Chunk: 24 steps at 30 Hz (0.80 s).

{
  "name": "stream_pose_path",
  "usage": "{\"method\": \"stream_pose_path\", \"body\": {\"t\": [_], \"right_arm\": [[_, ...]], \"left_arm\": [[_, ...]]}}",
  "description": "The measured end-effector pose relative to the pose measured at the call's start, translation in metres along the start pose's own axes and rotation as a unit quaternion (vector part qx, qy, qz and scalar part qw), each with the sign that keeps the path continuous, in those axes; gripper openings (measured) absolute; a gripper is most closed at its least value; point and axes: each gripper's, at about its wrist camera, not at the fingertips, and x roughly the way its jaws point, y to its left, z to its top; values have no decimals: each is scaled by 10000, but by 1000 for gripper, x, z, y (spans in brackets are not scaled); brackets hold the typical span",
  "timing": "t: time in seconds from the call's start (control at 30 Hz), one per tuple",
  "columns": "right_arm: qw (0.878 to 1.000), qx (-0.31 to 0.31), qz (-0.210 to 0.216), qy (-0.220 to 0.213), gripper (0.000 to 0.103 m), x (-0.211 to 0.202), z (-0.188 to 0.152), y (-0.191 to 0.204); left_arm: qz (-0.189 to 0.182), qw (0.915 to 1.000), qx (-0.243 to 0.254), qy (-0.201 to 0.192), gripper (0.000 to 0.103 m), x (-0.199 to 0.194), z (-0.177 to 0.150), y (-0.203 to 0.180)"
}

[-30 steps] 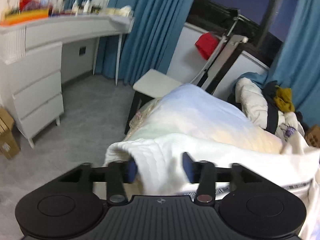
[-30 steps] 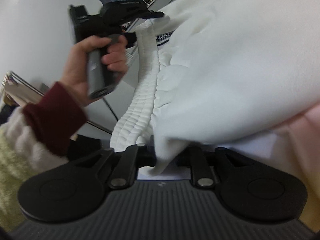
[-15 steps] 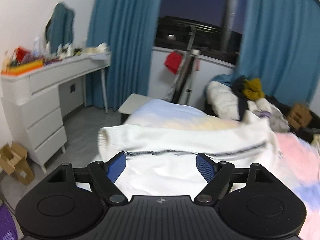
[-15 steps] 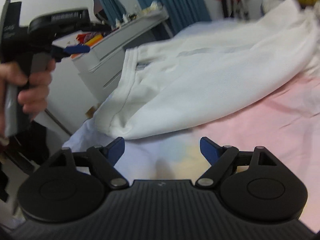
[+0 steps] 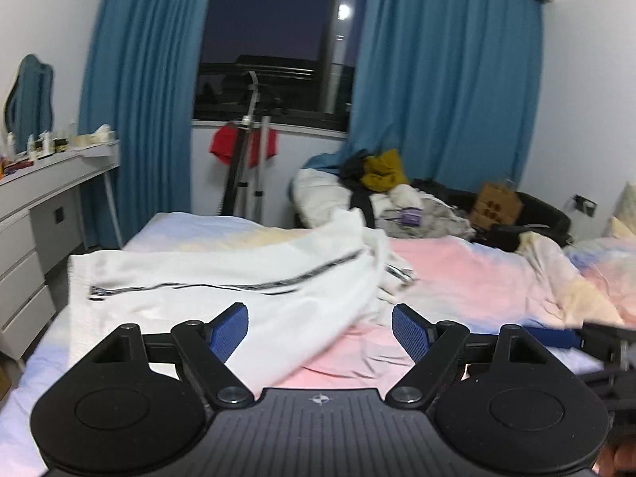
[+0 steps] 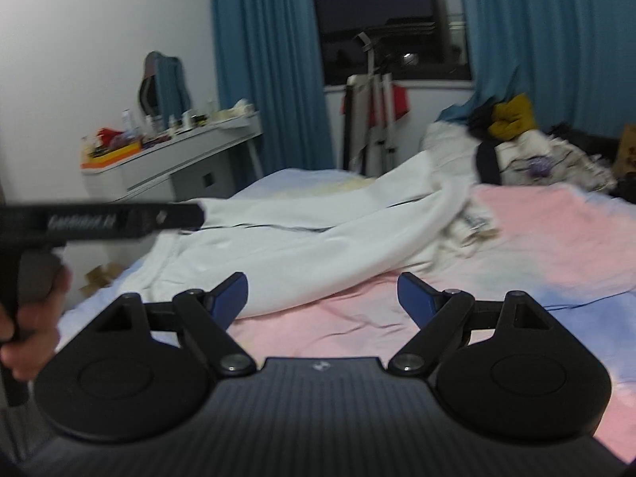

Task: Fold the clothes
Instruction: 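Open the left gripper to release the cuff onto the bed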

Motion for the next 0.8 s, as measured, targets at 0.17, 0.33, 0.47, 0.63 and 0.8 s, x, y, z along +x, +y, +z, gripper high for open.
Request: {"method": "stream_pose_path", "body": {"t": [0.17, 0.33, 0.47, 0.63, 0.8], "right_arm": [[9991, 232, -295, -191, 84, -7, -14, -29], [9977, 113, -458, -493, 84, 1, -17, -41], [9958, 374, -569, -605, 84, 19, -30, -62], [9927, 1095, -448, -233, 84, 45, -52, -95], [9903, 1193, -684, -196, 84, 51, -60, -116]], "left_arm": [[-71, 10000, 45, 10, 82, 2, -21, -20], [-55, 9998, 182, 75, 80, 26, -32, -23], [-81, 9990, 386, 231, 80, 67, -35, -32], [-176, 9977, 574, 325, 80, 135, -28, -50], [-426, 9967, 629, 302, 80, 219, -8, -76]]}}
